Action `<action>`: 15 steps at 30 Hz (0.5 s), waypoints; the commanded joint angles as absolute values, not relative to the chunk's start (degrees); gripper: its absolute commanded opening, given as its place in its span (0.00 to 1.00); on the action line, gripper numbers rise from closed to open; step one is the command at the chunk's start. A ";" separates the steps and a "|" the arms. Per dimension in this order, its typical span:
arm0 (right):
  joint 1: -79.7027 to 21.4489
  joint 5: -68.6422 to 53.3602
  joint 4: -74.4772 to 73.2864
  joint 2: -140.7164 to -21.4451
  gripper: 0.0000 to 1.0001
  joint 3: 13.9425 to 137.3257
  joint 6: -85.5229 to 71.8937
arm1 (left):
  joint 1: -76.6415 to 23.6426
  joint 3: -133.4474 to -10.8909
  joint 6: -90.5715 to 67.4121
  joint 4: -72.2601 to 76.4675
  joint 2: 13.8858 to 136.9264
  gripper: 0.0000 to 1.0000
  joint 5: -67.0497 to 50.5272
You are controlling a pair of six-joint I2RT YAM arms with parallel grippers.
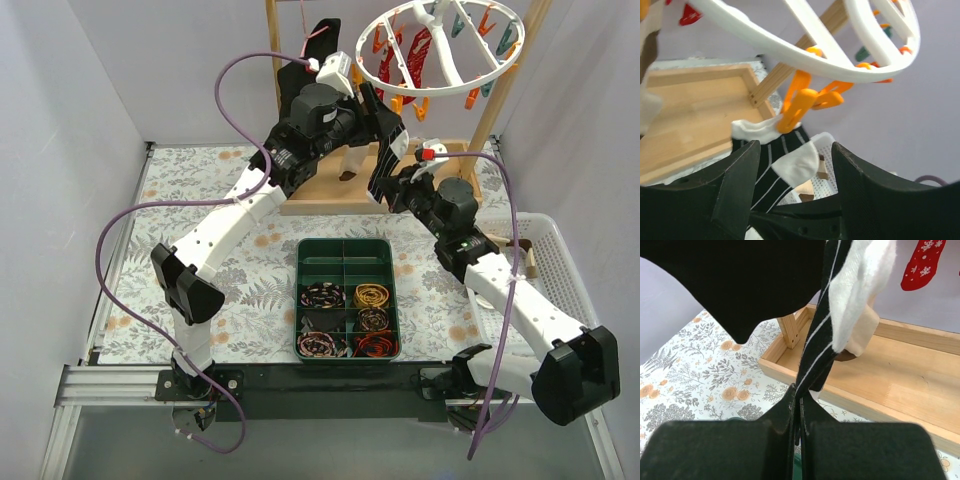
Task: Remove the socks clipped to the hanger
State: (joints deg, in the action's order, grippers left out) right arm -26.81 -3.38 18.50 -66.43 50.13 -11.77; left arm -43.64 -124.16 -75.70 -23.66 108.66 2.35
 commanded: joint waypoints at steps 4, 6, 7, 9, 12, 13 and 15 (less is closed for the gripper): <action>-26.98 -9.04 14.69 -62.40 0.01 53.17 -10.63 | -43.95 -119.45 -71.11 -13.28 104.86 0.67 -7.20; -26.81 -10.89 13.63 -61.97 0.01 53.96 -10.90 | -43.68 -118.39 -70.40 -12.31 104.42 0.70 -8.34; -26.46 -13.25 12.67 -61.96 0.01 54.23 -11.07 | -43.59 -118.39 -70.66 -12.30 104.33 0.71 -8.78; -26.19 -15.37 11.96 -62.05 0.01 55.02 -11.42 | -42.54 -118.04 -72.76 -12.48 104.15 0.71 -9.75; -25.75 -18.36 10.81 -62.31 0.01 55.72 -12.65 | -41.22 -116.73 -75.58 -12.31 103.28 0.70 -11.77; -25.66 -19.41 10.81 -62.31 0.01 55.90 -13.00 | -41.05 -116.20 -76.46 -12.30 102.84 0.69 -12.39; -25.58 -20.30 10.46 -62.58 0.01 56.60 -13.71 | -40.96 -114.79 -76.47 -12.22 101.08 0.69 -12.92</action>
State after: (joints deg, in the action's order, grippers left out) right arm -25.85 -14.50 12.34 -63.02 53.32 -12.16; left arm -42.00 -116.62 -74.67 -13.58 107.28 -9.82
